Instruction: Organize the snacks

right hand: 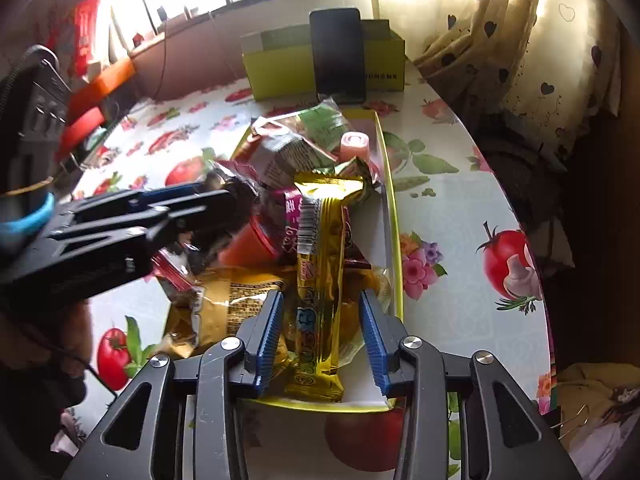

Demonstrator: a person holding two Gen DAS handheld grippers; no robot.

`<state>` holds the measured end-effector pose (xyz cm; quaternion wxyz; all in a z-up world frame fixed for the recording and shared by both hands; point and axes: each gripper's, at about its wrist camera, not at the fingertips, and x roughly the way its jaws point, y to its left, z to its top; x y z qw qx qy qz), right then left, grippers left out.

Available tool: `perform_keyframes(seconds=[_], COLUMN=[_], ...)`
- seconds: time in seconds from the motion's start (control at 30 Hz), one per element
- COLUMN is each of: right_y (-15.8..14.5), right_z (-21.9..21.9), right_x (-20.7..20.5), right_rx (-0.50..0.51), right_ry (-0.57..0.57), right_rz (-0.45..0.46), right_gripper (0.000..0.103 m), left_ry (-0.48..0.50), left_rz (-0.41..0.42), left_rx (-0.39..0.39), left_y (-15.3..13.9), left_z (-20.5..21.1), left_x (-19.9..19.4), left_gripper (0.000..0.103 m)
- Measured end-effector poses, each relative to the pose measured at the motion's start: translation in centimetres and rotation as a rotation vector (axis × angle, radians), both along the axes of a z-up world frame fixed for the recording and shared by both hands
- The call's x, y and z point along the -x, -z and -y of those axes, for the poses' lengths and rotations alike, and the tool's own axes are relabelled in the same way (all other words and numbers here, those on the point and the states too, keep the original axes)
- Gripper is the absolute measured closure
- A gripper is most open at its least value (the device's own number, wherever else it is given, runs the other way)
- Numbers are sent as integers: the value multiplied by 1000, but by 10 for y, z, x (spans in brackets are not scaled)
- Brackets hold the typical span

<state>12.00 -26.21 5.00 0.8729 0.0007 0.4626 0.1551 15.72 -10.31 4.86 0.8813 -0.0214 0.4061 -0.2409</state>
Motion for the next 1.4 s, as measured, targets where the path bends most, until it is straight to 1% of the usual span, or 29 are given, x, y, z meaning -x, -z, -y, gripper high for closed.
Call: perform_keyframes(seconds=[0.13,0.3,0.57,0.77,1.03,1.2,1.4], right_y=[-6,-11,-22,-32,-35,-40,-42], right_z=[1,0,-3,-3,-5,-6,-6], right_x=[3,8,21,32,46,56,62], right_rx=[-10,-19,-30,-36,-25,-8,-3], right_ry=[6,6,4,5,2,-3,-4], right_rz=[18,33,61,89,94,111,115], right_gripper=[63,62,62,62,62,62,62], left_ry=[-2,-6,0,-16,-10,-19,-28], left_rz=[0,13,59,83,89,82,72], left_rx=[8,11,-8,-27,-60,-71,-60], left_y=[-1,-7,-25,-35,-34,-33,-34], left_z=[-1,-4,-3,-5,-3,-3,-4], left_x=[-1,3,25,43,67,76,84], left_gripper=[64,58,57,57,57,57,57])
